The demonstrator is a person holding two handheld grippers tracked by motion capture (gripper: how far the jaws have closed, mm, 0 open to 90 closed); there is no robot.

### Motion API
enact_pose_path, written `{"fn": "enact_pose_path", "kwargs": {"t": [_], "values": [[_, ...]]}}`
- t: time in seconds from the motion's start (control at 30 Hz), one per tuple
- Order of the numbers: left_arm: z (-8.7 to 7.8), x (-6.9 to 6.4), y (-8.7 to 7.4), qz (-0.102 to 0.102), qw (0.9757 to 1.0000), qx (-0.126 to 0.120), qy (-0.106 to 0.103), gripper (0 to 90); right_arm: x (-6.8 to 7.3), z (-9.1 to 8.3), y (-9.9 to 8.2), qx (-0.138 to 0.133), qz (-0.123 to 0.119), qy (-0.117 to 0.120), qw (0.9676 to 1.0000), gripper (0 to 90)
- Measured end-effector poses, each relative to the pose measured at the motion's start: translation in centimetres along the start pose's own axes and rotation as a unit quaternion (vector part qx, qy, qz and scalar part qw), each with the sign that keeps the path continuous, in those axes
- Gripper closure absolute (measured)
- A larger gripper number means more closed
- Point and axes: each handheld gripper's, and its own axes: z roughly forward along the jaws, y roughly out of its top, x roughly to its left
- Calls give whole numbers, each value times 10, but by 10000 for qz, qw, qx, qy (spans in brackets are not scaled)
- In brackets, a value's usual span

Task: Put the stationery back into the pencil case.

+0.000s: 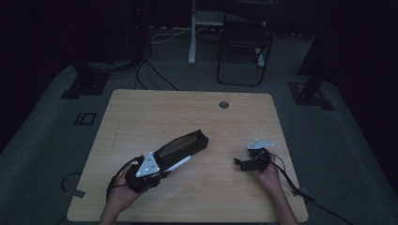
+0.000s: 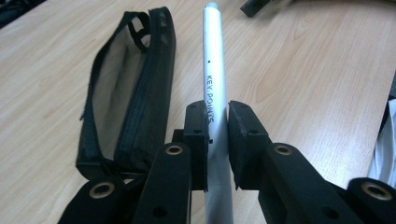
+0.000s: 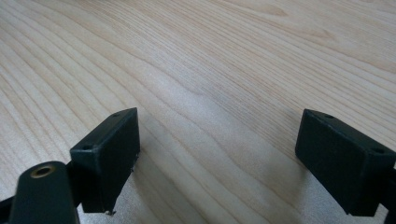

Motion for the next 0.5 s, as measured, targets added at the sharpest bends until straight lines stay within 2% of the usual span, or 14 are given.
{"fn": "enact_pose_path", "kwargs": {"t": [0.5], "values": [[-7, 5, 10, 18, 9999, -159, 36, 789, 0, 0, 0, 0, 0, 0, 10000, 139]]}}
